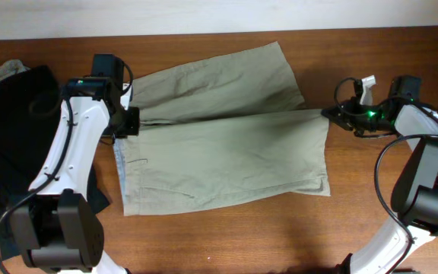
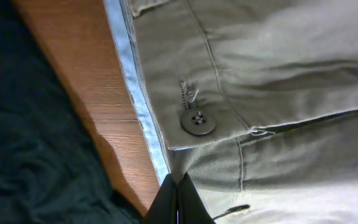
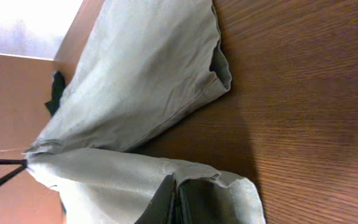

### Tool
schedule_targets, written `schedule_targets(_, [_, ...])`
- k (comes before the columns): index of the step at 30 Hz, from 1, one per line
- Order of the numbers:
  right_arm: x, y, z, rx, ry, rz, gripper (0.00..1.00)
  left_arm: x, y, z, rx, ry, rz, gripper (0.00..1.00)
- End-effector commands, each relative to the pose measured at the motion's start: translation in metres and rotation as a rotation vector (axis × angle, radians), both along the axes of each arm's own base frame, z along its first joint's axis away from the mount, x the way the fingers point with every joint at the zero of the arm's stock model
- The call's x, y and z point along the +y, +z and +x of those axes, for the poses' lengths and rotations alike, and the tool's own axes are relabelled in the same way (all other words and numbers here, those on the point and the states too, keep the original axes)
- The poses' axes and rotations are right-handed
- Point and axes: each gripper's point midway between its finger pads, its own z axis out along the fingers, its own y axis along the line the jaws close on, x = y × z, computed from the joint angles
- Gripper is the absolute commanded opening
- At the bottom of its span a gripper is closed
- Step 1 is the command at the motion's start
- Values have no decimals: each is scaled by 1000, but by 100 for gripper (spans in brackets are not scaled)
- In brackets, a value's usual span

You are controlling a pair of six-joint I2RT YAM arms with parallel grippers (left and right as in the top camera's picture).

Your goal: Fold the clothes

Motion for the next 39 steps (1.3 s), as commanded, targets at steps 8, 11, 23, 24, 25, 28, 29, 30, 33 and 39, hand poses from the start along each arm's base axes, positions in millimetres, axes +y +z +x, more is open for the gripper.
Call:
schedule_targets(8, [-8, -58, -37, 244, -14, -306, 16, 29, 14, 7, -58, 84, 99, 0])
schedule_targets(11, [23, -81, -55, 304, 51, -378, 16, 29, 15, 8, -61, 84, 98, 0])
schedule_targets(23, [98, -26, -63, 42, 344, -186, 14, 28, 15, 9, -64, 83, 94, 1])
schedule_targets(24, [103, -12, -61, -13, 364, -160, 21, 27, 14, 9, -65, 83, 90, 1])
schedule_targets(25, [112, 7, -61, -96, 398, -116, 29, 26, 14, 9, -65, 80, 80, 1])
schedule_targets(28, [112, 8, -61, -98, 397, -119, 13, 26, 14, 10, -68, 80, 79, 1])
schedule_targets(29, [106, 2, -58, -85, 384, -162, 14, 26, 14, 10, -68, 80, 79, 1])
schedule_targets(30, [93, -10, -55, -32, 338, -252, 14, 26, 14, 10, -68, 80, 79, 1])
schedule_targets(33, [50, -29, -24, 29, 118, -470, 43, 26, 14, 10, -68, 80, 79, 0])
schedule_targets(39, [43, -34, -7, 27, 26, -467, 45, 30, 68, -1, -151, 70, 104, 0])
